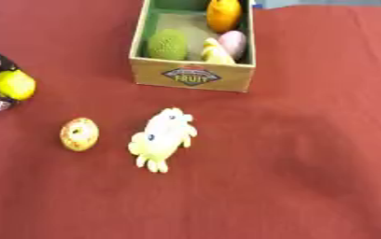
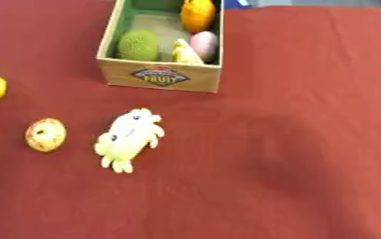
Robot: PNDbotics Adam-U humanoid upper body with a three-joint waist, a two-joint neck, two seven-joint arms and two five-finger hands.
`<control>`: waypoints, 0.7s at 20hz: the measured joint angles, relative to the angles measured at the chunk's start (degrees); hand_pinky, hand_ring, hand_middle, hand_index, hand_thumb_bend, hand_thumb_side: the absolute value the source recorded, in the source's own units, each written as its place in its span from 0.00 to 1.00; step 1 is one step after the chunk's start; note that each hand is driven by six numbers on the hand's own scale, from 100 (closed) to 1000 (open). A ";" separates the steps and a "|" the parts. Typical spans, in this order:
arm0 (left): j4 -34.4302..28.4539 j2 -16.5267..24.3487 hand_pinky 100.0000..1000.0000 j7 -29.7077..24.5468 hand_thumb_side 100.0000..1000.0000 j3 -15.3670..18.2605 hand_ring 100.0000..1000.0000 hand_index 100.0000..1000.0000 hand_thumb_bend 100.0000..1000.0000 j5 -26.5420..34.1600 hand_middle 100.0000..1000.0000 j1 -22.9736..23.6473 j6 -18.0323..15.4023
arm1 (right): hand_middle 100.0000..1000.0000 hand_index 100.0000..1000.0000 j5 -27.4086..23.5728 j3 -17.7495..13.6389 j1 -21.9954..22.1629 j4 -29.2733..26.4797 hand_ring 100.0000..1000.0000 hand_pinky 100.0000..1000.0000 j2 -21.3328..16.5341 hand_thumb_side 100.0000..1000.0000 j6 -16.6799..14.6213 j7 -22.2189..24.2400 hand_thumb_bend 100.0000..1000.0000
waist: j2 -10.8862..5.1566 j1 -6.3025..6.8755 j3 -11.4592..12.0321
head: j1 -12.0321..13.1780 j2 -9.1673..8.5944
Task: Pick up objects on the table and place them in the box.
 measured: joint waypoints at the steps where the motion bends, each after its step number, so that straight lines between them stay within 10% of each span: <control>1: -0.65 0.01 0.79 0.00 0.00 -0.01 0.75 0.77 0.01 0.46 0.66 0.01 -0.05 | 0.63 0.77 -0.02 -0.01 0.01 0.00 0.62 0.77 0.00 0.58 0.00 0.01 0.00 | 0.00 0.00 0.05 | 0.01 0.00; 14: -14.54 -4.06 0.81 -4.77 0.00 -0.81 0.73 0.76 0.00 10.07 0.64 -11.93 3.25 | 0.64 0.77 -1.45 -0.55 -0.05 0.00 0.63 0.78 -0.28 0.57 -1.06 1.52 0.00 | -1.62 1.29 -0.64 | 0.01 0.29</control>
